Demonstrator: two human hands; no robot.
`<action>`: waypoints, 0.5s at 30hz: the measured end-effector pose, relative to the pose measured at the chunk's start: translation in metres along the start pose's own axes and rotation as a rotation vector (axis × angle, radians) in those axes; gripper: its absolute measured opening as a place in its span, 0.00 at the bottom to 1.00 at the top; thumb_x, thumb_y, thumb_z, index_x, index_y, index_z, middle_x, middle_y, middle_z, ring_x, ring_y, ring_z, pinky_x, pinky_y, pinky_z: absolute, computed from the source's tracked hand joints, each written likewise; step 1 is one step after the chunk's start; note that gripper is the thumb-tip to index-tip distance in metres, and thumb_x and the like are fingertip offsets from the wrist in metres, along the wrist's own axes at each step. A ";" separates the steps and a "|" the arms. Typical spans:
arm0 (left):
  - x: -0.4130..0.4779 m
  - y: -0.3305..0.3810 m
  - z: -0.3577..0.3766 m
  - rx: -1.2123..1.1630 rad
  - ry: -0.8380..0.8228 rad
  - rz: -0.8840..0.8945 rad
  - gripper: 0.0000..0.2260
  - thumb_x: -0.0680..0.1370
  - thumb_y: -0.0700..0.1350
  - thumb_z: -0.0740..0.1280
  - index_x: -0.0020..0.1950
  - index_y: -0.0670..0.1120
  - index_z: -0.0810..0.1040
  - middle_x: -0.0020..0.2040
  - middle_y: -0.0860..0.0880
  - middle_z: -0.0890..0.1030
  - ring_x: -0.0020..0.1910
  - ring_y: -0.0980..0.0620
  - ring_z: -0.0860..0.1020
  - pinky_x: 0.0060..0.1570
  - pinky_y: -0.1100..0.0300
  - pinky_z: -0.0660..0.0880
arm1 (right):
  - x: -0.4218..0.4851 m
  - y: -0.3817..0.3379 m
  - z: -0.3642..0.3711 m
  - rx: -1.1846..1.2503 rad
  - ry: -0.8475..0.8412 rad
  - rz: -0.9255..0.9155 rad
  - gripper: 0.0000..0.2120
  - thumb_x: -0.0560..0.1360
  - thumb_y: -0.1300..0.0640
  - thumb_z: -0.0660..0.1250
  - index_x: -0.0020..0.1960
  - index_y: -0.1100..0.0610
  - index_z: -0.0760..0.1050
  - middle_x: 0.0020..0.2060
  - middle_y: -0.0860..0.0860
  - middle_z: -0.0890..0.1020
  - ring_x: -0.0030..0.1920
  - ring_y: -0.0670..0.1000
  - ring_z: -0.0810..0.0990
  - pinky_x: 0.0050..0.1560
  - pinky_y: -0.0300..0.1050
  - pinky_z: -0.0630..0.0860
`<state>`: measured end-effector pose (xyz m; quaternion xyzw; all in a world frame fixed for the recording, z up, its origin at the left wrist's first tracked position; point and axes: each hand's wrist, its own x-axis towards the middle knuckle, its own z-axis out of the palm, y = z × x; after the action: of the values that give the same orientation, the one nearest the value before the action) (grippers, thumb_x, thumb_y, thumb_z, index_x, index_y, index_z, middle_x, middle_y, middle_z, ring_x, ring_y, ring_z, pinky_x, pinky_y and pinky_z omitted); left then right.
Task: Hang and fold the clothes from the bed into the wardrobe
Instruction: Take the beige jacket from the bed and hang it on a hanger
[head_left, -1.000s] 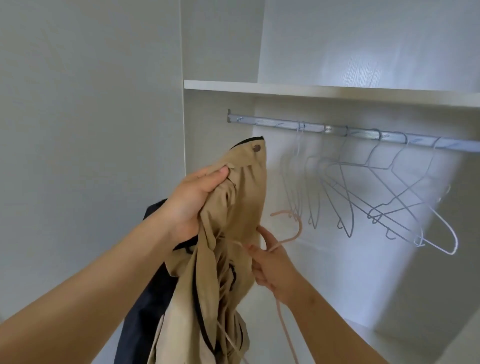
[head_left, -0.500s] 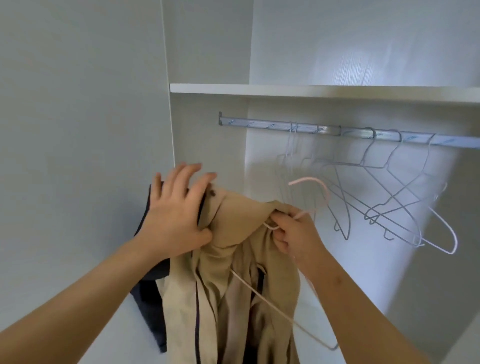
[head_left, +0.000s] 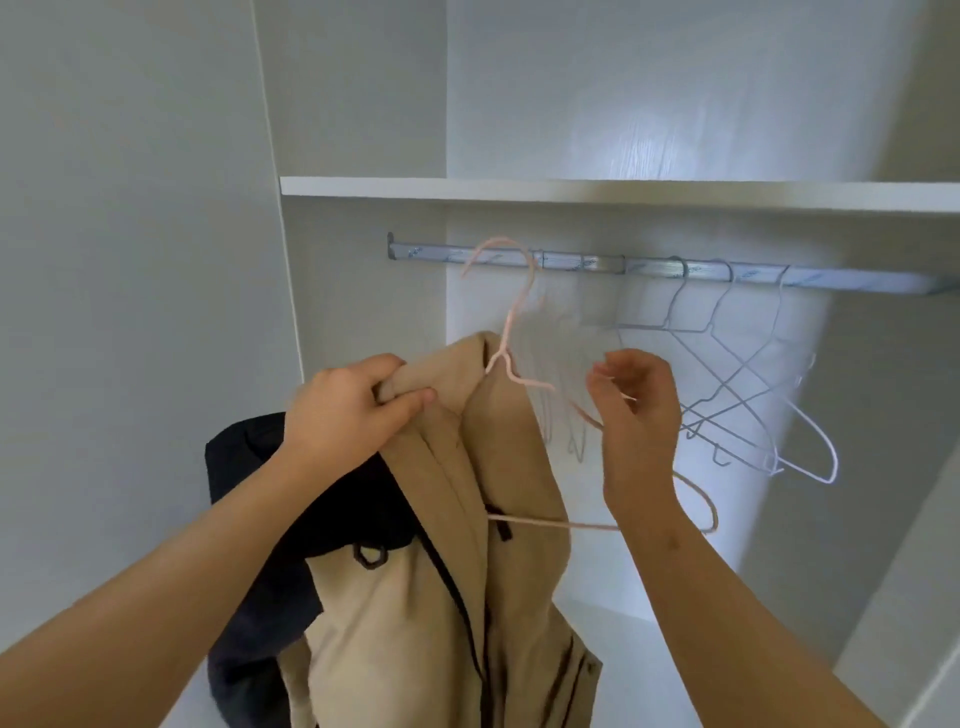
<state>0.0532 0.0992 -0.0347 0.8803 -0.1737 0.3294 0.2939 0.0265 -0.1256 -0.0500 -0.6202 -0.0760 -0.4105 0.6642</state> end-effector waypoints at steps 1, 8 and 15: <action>0.005 0.000 -0.002 -0.049 0.027 -0.027 0.11 0.73 0.55 0.68 0.36 0.49 0.74 0.28 0.52 0.73 0.31 0.54 0.74 0.32 0.58 0.69 | -0.003 0.003 -0.004 -0.028 0.055 -0.006 0.09 0.70 0.61 0.67 0.43 0.48 0.72 0.41 0.46 0.76 0.43 0.43 0.75 0.46 0.35 0.71; 0.030 0.003 -0.018 -0.150 0.200 -0.131 0.13 0.72 0.56 0.70 0.36 0.47 0.75 0.29 0.50 0.75 0.31 0.58 0.73 0.33 0.59 0.68 | -0.017 0.024 -0.018 -0.079 0.175 0.069 0.11 0.71 0.64 0.66 0.36 0.51 0.70 0.33 0.46 0.72 0.34 0.43 0.70 0.39 0.34 0.69; 0.048 0.013 -0.042 -0.304 0.206 -0.037 0.12 0.70 0.55 0.72 0.29 0.56 0.73 0.24 0.59 0.71 0.26 0.62 0.68 0.26 0.68 0.62 | -0.025 0.032 0.009 -0.091 -0.623 0.401 0.19 0.74 0.61 0.68 0.61 0.47 0.70 0.54 0.37 0.73 0.56 0.37 0.71 0.54 0.29 0.68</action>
<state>0.0617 0.1106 0.0287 0.7904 -0.1740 0.3822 0.4459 0.0341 -0.1098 -0.0880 -0.7469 -0.1333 -0.0667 0.6480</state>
